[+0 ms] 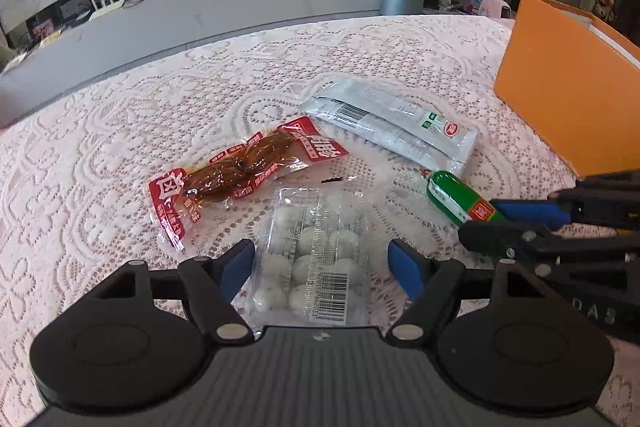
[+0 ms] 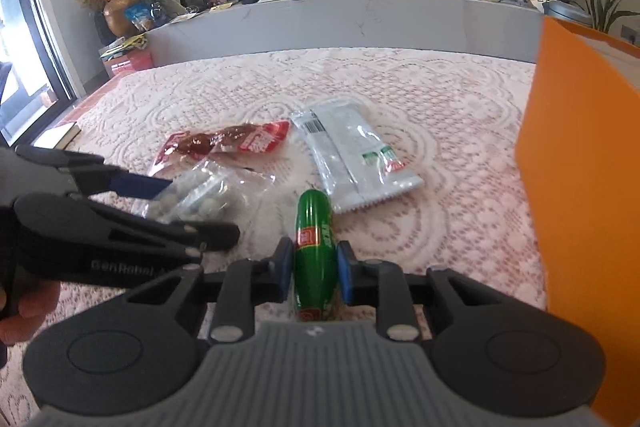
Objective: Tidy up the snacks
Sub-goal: 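Grasp the green sausage with the right tool while the left tool grasps the clear quail-egg pack, then carry the sausage and egg pack over the orange box, then open both tools to drop the sausage and egg pack into the box, then return both tools toward the red strip and white pouch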
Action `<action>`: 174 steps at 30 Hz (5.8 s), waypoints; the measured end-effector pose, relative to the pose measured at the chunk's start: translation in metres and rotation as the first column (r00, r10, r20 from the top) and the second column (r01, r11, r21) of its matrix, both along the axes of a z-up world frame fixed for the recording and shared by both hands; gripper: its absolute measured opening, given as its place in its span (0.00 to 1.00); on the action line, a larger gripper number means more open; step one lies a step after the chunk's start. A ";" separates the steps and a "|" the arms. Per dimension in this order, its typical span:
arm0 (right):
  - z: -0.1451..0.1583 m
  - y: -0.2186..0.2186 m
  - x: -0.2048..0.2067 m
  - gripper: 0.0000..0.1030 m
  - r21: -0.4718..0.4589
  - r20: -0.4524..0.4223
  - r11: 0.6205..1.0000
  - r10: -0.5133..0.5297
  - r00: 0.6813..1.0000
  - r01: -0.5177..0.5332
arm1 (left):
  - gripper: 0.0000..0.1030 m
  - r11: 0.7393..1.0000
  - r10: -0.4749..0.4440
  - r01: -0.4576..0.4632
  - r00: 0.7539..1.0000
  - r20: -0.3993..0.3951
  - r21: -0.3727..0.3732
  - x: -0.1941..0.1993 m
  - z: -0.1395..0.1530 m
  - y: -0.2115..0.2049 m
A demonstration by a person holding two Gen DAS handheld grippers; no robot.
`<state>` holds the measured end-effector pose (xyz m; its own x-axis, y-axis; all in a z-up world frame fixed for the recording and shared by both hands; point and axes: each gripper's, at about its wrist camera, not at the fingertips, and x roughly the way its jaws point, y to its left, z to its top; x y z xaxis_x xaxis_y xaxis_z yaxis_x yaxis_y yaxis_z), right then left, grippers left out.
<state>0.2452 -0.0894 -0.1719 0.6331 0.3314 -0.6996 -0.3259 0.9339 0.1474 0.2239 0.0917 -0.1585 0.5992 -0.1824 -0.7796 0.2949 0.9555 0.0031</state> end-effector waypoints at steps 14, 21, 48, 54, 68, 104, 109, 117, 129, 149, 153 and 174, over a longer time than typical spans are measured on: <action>0.002 0.008 0.006 0.20 0.006 0.026 0.999 0.040 0.999 -0.040 | 0.60 1.000 0.018 -0.017 1.000 0.024 -0.019 -0.004 0.004 0.002; 0.013 0.003 -0.010 0.19 0.017 0.049 0.999 0.051 0.998 -0.052 | 0.59 0.999 0.035 -0.034 0.999 0.031 -0.003 -0.010 0.010 0.002; 0.147 -0.113 -0.124 0.19 0.037 0.204 0.992 -0.128 0.970 0.123 | 0.59 0.977 0.019 0.007 0.993 0.118 -0.215 -0.097 0.159 -0.084; 0.165 -0.162 -0.137 0.19 0.022 0.232 0.983 -0.184 0.955 0.184 | 0.59 0.964 -0.098 0.121 0.989 0.110 -0.235 -0.087 0.180 -0.139; 0.152 -0.242 -0.091 0.19 -0.173 0.130 0.968 -0.160 0.979 0.181 | 0.59 0.965 -0.219 0.203 0.972 -0.089 -0.165 -0.021 0.158 -0.247; 0.072 -0.243 -0.003 0.19 -0.433 -0.118 0.902 -0.048 0.992 -0.008 | 0.62 0.955 -0.223 0.267 0.933 -0.282 0.131 0.047 0.061 -0.313; 0.071 -0.238 0.005 0.20 -0.440 -0.136 0.898 -0.054 0.989 -0.011 | 0.66 0.944 -0.232 0.286 0.930 -0.285 0.163 0.046 0.058 -0.316; 0.075 -0.232 0.010 0.27 -0.449 -0.133 0.893 -0.056 0.989 -0.010 | 0.73 0.945 -0.224 0.280 0.931 -0.288 0.171 0.044 0.059 -0.319; 0.095 -0.228 -0.003 0.62 -0.456 -0.114 0.890 -0.064 0.991 0.005 | 0.85 0.977 -0.171 0.198 0.952 -0.254 0.083 0.035 0.098 -0.291; 0.164 -0.201 -0.068 0.91 -0.157 0.171 0.945 -0.261 0.950 0.288 | 0.85 0.999 -0.027 0.033 0.981 0.194 -0.026 -0.052 0.193 -0.202; 0.171 -0.178 -0.084 0.93 -0.081 0.250 0.944 -0.291 0.923 0.319 | 0.85 1.000 0.024 -0.020 0.962 0.273 -0.018 -0.070 0.198 -0.177; 0.122 -0.053 -0.114 0.95 -0.049 0.278 0.965 -0.236 0.931 0.259 | 0.85 0.918 0.389 -0.365 0.906 0.170 -0.155 -0.100 0.137 -0.021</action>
<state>0.1312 -0.1425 -0.0504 0.8549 0.0882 -0.5112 -0.0996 0.9950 0.0052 0.1234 0.0703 -0.0210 0.7779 0.0043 -0.6284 -0.0823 0.9921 -0.0951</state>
